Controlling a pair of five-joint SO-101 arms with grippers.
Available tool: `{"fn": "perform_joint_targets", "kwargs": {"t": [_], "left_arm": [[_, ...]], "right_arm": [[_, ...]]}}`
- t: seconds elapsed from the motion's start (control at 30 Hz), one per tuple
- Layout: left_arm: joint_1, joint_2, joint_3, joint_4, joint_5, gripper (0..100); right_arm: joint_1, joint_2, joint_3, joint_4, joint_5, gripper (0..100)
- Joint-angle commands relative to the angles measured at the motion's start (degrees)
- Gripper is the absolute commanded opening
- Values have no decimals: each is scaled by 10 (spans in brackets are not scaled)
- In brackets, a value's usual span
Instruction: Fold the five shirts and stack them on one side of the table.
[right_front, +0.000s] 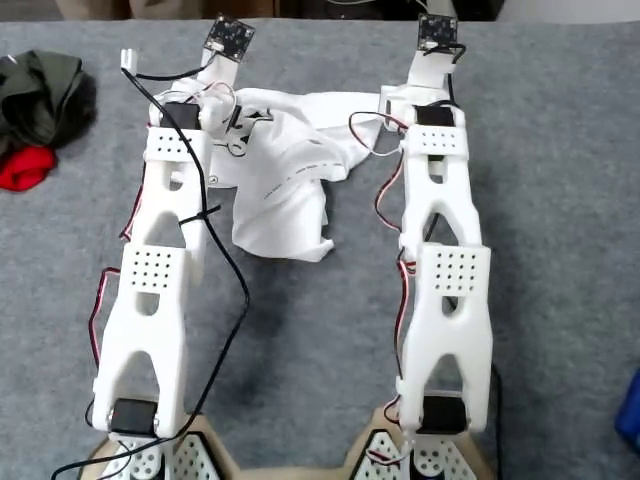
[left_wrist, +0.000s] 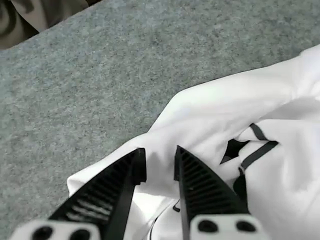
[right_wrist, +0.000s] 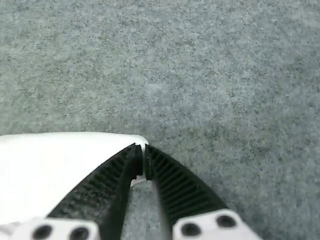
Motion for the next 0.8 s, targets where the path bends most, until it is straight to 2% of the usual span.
{"fn": "perform_joint_targets", "kwargs": {"t": [0.0, 0.1, 0.3, 0.4, 0.63, 0.77], "left_arm": [[-18, -16, -7, -10, -4, 16], [-31, -17, -15, -11, -3, 19], [-51, -17, -129, 31, 32, 19], [-54, -41, -124, 45, 43, 19], [-43, -70, -119, 228, 36, 24], [-62, -40, -122, 229, -6, 24]], "right_arm": [[-7, -6, -23, 3, 8, 5], [-8, -6, -23, 3, 8, 5], [-8, -6, -23, 3, 8, 5], [-9, -8, -24, 15, 8, 5], [-18, -4, -54, 46, 7, 5], [-18, -4, -52, 45, 8, 5]]}}
